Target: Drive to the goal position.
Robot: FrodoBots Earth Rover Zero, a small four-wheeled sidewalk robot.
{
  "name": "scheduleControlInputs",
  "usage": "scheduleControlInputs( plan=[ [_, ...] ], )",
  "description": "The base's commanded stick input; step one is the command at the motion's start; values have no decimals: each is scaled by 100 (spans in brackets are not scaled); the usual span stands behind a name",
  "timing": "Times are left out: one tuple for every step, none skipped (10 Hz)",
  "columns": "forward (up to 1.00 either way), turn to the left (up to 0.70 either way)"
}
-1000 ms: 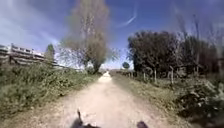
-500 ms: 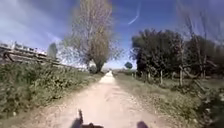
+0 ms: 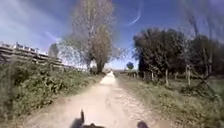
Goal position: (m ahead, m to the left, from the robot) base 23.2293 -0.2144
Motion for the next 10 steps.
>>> scheduleControlInputs(
  plan=[
    [70,0],
    [70,0],
    [70,0],
    [70,0],
    [70,0],
    [70,0],
    [70,0],
    [70,0],
    [70,0],
    [70,-6]
  ],
)
